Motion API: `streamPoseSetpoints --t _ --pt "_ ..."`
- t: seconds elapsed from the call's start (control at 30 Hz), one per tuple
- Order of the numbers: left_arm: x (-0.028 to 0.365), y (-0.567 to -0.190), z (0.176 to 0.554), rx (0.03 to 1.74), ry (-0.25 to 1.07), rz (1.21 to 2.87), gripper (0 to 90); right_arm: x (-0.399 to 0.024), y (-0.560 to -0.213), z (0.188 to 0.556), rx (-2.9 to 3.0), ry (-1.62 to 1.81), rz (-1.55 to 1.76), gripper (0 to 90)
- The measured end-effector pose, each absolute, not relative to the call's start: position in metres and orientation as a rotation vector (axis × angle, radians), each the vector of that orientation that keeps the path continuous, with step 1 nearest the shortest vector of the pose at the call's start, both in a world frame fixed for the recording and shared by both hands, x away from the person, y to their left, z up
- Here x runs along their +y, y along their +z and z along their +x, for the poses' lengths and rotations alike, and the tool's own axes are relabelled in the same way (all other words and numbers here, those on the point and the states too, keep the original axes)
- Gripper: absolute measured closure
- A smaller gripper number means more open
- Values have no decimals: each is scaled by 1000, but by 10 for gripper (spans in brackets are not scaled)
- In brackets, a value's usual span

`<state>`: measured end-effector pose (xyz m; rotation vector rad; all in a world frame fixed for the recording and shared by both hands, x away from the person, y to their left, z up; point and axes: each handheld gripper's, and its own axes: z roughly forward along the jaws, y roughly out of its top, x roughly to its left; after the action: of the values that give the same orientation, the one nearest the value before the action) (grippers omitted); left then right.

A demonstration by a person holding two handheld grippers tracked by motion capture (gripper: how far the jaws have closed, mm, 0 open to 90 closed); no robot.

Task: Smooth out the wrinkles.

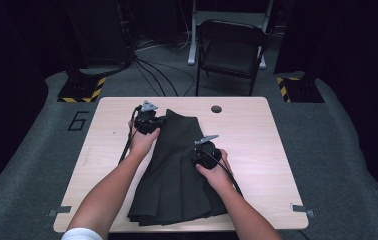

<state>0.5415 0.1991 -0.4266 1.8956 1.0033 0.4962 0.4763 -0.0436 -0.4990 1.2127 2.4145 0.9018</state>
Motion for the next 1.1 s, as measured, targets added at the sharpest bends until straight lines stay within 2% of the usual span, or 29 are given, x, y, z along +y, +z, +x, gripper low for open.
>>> streamPoseSetpoints --t 0.5,0.83,1.1 --pt "210 -414 527 949 487 1883 858 -49 -508 475 2413 934 1241 488" --pt "218 -414 498 899 432 1807 858 -50 -508 475 2415 949 1248 491" --pt "224 -415 470 834 395 1832 858 -51 -509 475 2419 957 1230 494"
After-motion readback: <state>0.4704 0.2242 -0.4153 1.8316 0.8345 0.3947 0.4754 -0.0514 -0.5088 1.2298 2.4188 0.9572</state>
